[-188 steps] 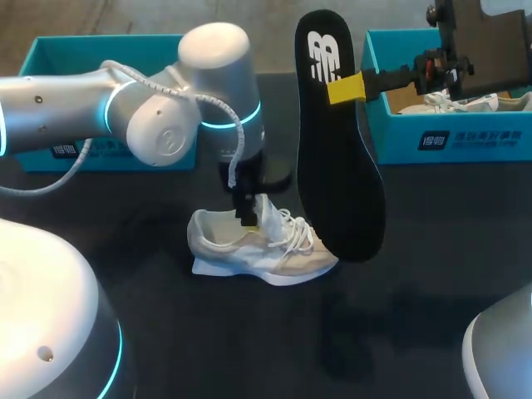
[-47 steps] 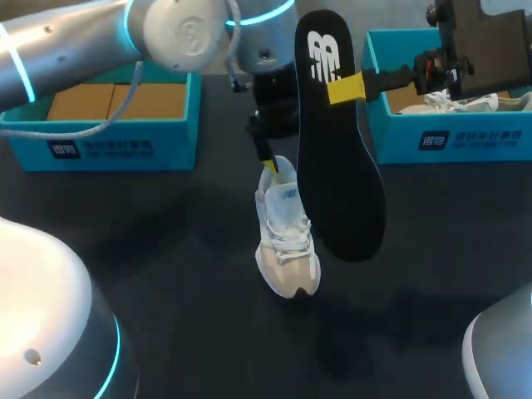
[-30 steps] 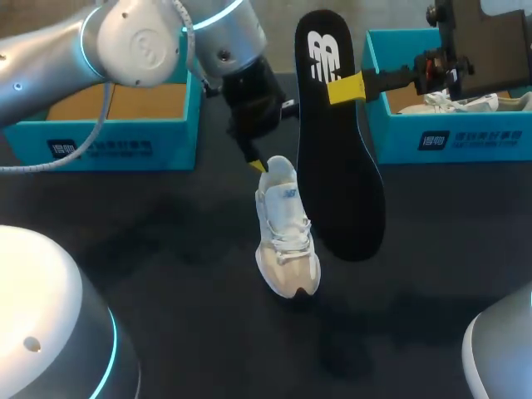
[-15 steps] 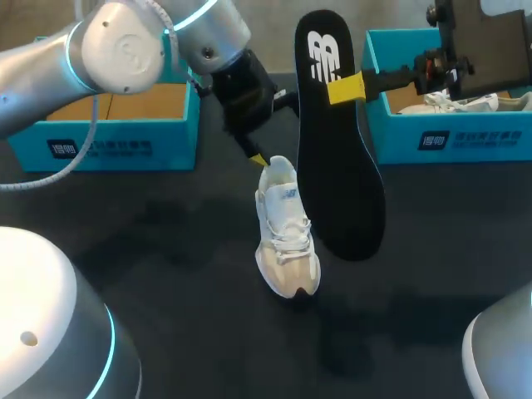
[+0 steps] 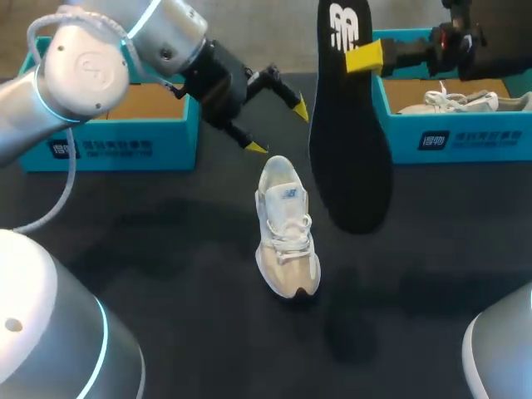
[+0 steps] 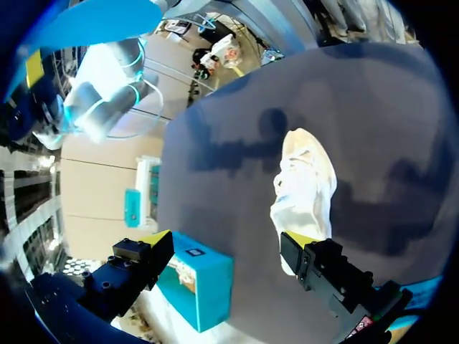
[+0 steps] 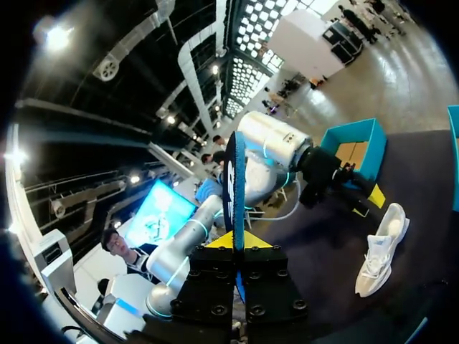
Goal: Take the shoe out of the shoebox, open the shoe tongue, remove and reinsert the insole, then place the shoe into the shoebox
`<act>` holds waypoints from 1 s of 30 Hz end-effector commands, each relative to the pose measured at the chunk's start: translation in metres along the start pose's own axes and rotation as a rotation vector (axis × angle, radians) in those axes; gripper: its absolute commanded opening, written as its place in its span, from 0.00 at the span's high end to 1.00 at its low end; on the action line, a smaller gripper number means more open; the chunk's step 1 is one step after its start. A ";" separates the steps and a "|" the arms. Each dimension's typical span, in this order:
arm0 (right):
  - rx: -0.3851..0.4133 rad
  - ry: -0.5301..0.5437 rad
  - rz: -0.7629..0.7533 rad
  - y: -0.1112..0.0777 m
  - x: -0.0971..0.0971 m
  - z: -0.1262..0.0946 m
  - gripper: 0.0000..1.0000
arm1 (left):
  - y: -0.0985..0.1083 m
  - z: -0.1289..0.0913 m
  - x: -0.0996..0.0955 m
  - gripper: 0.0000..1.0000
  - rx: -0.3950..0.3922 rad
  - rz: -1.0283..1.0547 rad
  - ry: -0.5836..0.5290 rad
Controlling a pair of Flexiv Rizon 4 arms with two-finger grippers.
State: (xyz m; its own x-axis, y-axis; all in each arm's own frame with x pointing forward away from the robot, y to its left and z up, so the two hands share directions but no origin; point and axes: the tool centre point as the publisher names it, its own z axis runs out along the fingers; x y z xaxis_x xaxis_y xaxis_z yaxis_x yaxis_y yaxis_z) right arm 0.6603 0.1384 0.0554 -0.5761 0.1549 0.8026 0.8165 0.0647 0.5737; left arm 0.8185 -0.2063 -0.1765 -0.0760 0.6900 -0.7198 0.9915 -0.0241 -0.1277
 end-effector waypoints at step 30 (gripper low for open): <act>0.052 0.093 0.426 0.084 -0.116 -0.018 1.00 | -0.009 -0.080 -0.035 0.00 -0.122 0.135 -0.646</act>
State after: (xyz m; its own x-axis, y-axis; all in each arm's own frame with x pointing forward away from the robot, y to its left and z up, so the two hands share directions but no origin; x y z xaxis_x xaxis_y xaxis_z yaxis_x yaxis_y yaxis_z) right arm 0.7823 0.1064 0.0207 -0.1974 0.0966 0.9755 0.9800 0.0427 0.1941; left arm 0.8281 -0.1749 -0.0928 0.0319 0.2080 -0.9776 0.9995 0.0014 0.0329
